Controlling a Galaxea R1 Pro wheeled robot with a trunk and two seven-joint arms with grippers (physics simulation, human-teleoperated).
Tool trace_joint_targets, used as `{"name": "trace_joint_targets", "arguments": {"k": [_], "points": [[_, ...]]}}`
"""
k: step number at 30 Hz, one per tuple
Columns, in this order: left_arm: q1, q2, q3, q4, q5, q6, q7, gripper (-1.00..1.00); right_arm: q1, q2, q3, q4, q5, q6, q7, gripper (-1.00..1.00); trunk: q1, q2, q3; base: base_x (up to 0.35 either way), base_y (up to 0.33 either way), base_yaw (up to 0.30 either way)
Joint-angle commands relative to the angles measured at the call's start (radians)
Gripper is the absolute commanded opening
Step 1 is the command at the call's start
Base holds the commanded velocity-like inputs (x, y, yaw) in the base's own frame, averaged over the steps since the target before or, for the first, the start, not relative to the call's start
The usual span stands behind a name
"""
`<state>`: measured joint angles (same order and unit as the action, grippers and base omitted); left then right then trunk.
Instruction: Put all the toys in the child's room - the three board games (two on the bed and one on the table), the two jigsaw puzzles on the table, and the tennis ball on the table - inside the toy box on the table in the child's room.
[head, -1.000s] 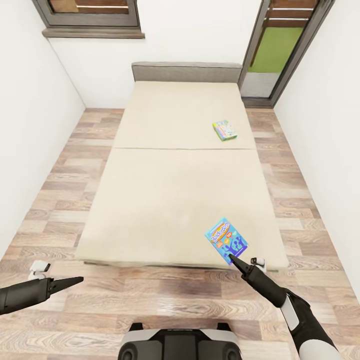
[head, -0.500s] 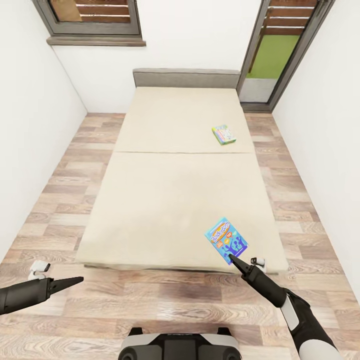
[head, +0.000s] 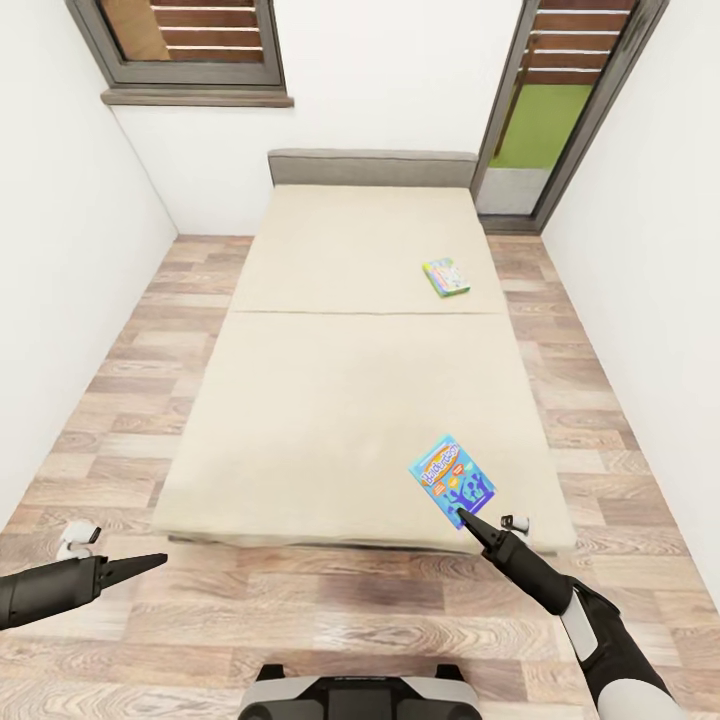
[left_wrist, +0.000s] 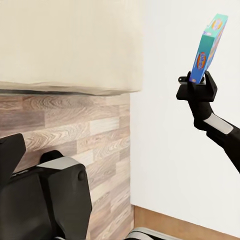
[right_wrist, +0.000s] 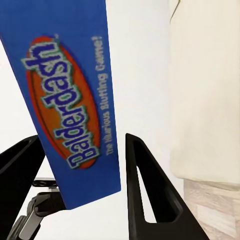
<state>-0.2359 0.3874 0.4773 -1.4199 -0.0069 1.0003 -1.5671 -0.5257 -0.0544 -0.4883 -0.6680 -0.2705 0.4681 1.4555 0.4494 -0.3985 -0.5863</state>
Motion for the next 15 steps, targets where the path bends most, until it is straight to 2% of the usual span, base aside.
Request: {"name": "trace_joint_targets", "arguments": {"k": [1,15], "points": [[0.000,0.000,0.000,0.000,-0.001,0.011,-0.004,1.00,0.000,0.000,-0.001,0.000,-0.001,0.010,0.003,-1.00,0.001,-0.001,0.000,0.000,0.000,0.000],[-0.001,0.001,0.001,0.000,-0.002,0.011,-0.004,1.00,0.000,0.004,-0.001,-0.001,-0.001,0.009,0.003,-1.00,0.001,-0.001,0.023,0.000,0.000,0.000]]}}
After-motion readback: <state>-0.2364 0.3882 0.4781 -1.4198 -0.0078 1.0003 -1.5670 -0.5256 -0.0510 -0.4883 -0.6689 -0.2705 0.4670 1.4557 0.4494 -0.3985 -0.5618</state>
